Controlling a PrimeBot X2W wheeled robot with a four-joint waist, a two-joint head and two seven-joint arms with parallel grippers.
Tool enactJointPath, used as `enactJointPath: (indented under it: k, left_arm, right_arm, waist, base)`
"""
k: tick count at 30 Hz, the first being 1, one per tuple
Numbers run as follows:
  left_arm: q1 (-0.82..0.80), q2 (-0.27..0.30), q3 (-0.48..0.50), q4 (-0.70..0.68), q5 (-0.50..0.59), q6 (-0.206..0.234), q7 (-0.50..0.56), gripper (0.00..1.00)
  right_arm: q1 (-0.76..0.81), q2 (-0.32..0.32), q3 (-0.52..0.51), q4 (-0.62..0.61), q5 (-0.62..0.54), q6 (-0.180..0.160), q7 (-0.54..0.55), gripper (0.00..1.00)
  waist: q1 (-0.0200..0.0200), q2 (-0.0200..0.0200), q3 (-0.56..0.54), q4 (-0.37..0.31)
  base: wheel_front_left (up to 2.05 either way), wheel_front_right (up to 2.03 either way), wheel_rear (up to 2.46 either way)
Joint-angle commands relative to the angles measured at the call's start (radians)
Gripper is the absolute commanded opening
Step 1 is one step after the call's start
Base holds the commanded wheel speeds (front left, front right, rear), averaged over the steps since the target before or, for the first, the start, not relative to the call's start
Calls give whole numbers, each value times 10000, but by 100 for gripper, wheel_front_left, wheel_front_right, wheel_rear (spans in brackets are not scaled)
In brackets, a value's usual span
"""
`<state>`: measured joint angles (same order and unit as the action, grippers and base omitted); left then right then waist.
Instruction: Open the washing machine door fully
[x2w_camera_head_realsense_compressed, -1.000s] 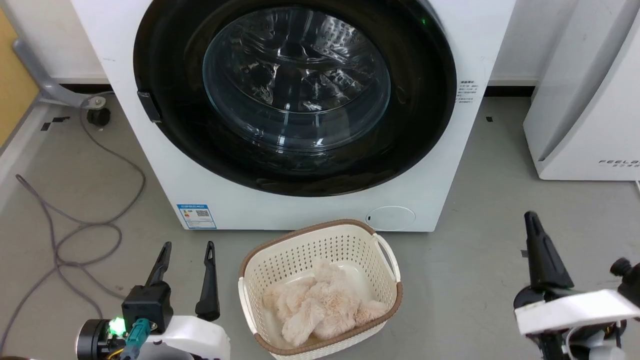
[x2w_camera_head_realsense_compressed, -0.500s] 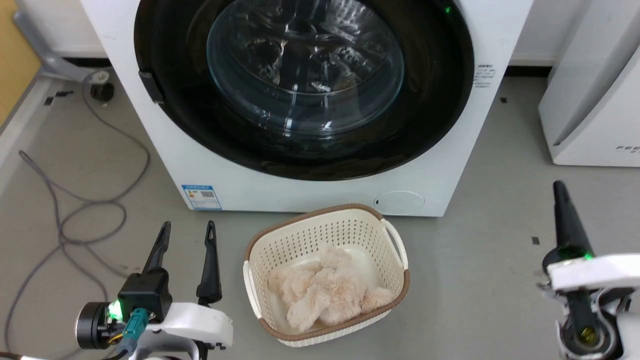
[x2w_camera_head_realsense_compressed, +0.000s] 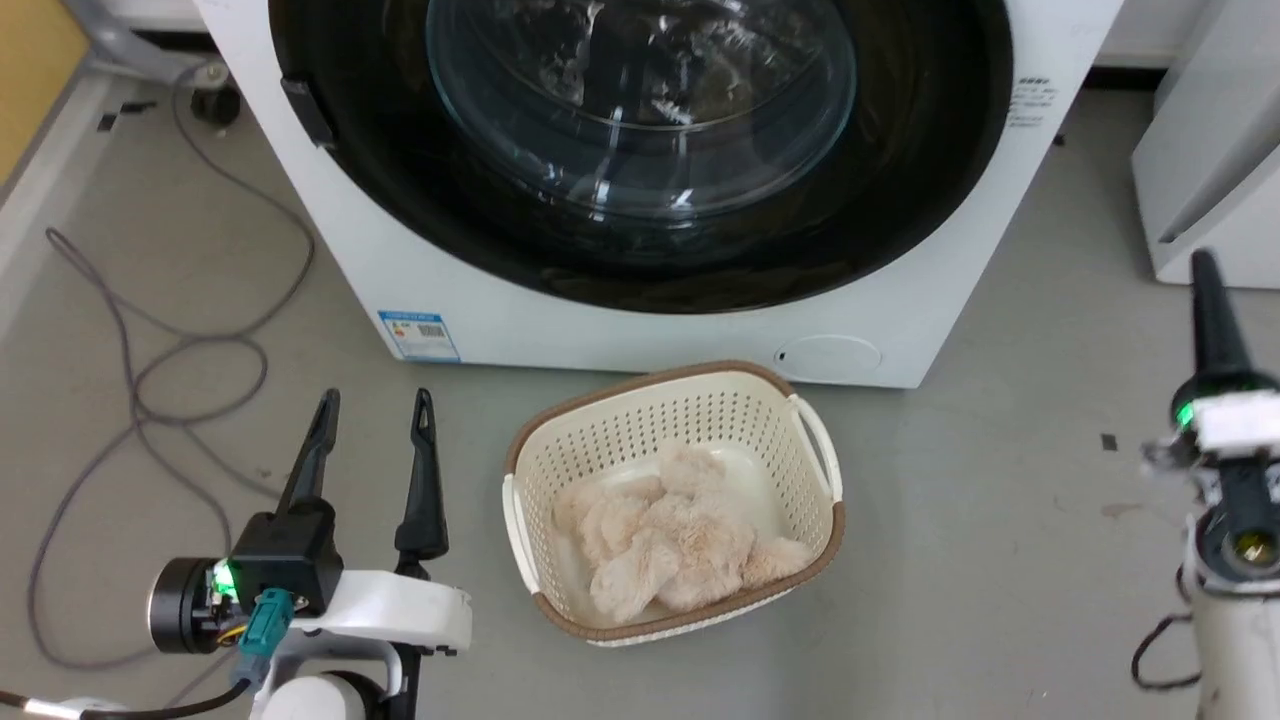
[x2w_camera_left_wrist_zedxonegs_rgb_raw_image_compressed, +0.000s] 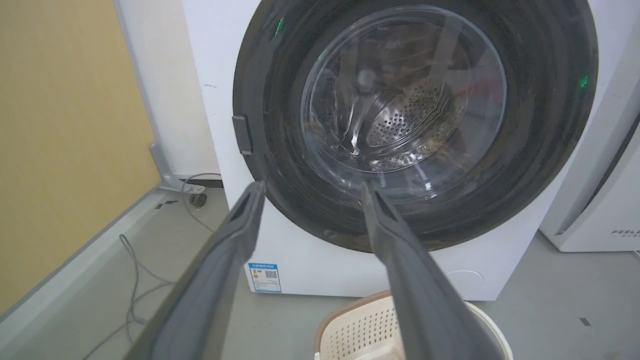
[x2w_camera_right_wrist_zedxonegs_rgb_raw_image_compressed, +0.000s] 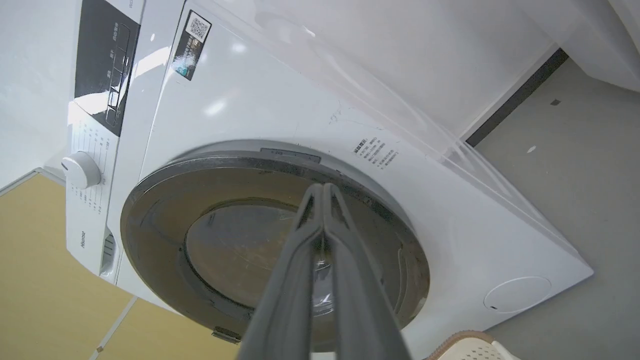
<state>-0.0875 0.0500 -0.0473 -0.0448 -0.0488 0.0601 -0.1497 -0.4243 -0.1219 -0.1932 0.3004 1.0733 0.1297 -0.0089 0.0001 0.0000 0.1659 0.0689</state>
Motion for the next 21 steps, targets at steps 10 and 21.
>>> enactJointPath:
  k: [10, 21]
  left_arm:
    - [-636, 8, 205, -260, -34, 29, -294, 100]
    - [-1012, 7, 203, -385, -211, 168, -497, 100]
  right_arm:
    - [-2328, -791, -221, 1468, 1377, 7, 123, 0]
    - [-4422, -1475, 290, 3035, 2096, 8, 562, 0]
  waist:
    - [-1, 0, 848, 376]
    - [-1, 0, 1581, 702]
  base:
    - [0, 0, 0]
    - [0, 0, 0]
